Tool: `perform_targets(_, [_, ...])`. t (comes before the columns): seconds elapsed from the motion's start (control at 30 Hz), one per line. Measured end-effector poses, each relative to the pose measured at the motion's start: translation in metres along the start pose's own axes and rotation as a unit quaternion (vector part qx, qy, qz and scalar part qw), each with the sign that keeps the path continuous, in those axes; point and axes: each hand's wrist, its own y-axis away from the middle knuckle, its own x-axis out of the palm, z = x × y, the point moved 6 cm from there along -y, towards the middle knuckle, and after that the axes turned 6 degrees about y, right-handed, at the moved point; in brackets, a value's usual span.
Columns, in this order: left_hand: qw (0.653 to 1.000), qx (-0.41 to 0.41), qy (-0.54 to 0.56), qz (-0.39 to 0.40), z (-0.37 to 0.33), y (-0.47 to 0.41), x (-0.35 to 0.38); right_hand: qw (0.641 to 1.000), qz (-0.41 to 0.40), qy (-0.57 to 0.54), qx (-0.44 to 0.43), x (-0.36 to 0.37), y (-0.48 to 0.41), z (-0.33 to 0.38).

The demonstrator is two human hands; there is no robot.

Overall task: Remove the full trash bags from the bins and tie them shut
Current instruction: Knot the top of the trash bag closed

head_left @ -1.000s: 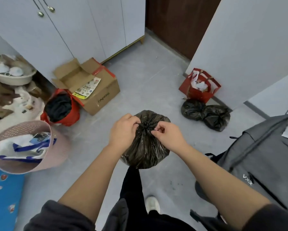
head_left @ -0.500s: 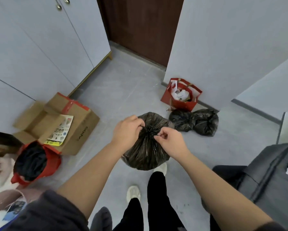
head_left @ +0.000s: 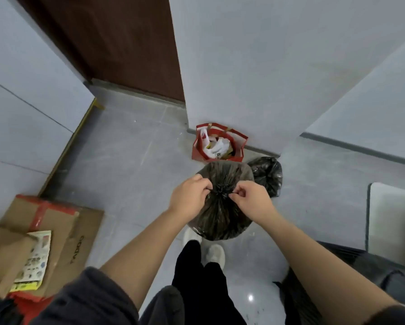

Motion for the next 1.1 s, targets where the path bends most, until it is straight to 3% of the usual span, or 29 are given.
perform_targets(0.33, [0.990, 0.024, 0.021, 0.134, -0.024, -0.208, 0.127, 0.990, -0.010, 0.010, 0.138, -0.010, -0.149, -0.156])
perform_targets(0.6, [0.979, 0.010, -0.005, 0.203, -0.005, -0.311, 0.272, 0.985, 0.004, 0.063, 0.161, 0.036, -0.242, -0.290])
perform_targets(0.8, [0.979, -0.008, 0.006, 0.205, 0.000, -0.356, 0.349, 0.981, -0.026, 0.087, 0.174, 0.061, -0.282, -0.360])
perform_targets(1.1, [0.982, 0.035, -0.034, 0.181, 0.016, -0.411, 0.424, 0.973, -0.094, 0.074, 0.199, 0.103, -0.333, -0.434])
